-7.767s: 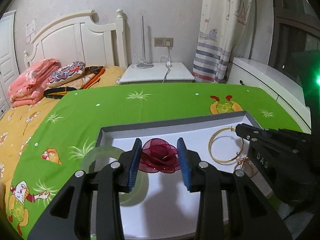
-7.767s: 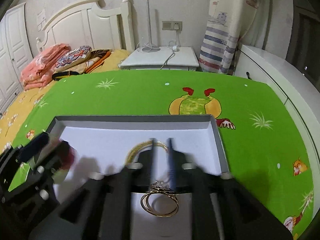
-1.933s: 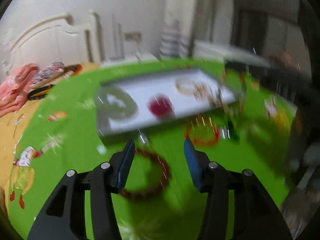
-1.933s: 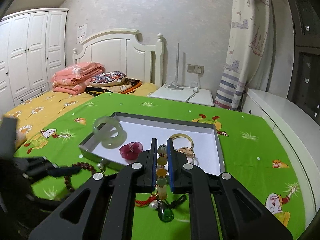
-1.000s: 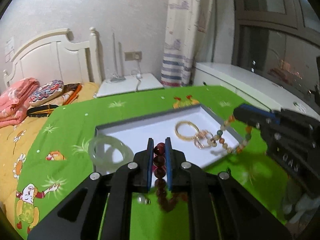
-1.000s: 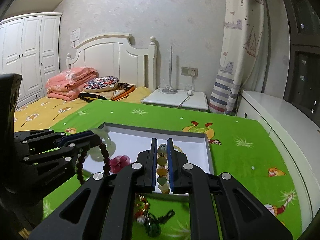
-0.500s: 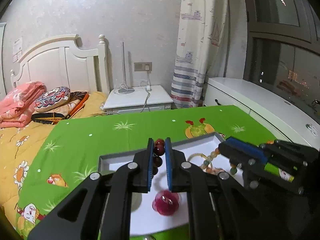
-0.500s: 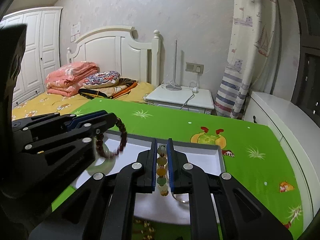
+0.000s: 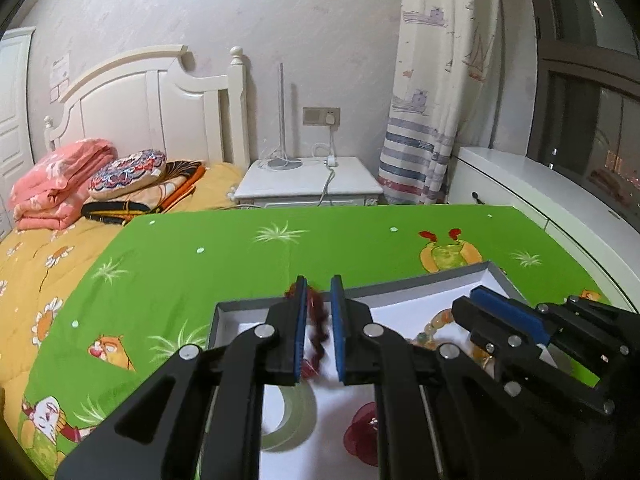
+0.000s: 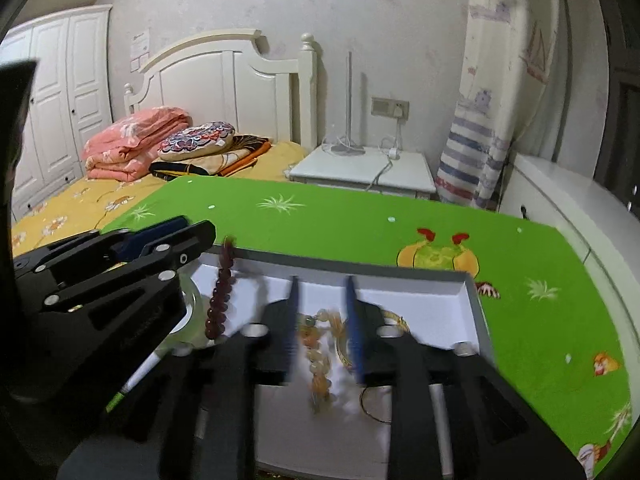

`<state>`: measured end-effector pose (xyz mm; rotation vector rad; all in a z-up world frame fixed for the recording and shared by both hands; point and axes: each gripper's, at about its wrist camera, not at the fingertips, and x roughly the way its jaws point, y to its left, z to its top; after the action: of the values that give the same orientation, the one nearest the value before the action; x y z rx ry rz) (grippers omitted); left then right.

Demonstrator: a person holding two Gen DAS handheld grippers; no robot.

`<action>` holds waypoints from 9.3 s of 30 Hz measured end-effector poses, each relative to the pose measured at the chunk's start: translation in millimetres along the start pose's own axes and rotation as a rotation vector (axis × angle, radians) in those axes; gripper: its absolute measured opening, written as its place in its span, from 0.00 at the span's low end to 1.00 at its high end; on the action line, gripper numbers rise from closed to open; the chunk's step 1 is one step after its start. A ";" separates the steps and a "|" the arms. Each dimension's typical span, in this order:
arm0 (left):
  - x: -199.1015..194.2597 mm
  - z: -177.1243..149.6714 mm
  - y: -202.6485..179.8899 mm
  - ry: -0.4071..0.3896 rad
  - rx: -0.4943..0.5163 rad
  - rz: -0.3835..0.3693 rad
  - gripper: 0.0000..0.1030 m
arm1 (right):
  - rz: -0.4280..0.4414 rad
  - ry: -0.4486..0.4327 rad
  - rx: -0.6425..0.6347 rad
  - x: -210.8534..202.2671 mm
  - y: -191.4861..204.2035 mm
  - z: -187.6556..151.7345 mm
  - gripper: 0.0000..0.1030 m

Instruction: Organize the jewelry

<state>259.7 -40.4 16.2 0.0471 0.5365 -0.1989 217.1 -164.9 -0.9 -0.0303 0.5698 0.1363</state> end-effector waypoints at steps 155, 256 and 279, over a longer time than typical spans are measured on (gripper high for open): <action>-0.4 -17.3 7.8 0.043 0.000 0.092 0.14 | -0.038 0.067 0.003 3.8 -20.7 -4.6 0.14; -109.8 -108.1 -43.4 0.001 0.009 -0.139 0.01 | 0.034 0.002 -0.017 -112.9 -10.8 -100.4 0.06; -110.0 -60.9 -29.5 -0.108 0.012 -0.069 0.01 | 0.007 -0.065 -0.060 -90.2 2.5 -42.0 0.06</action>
<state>130.6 -44.1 20.5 0.0297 0.4300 -0.2708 119.1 -176.0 12.4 -0.0820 0.5009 0.1611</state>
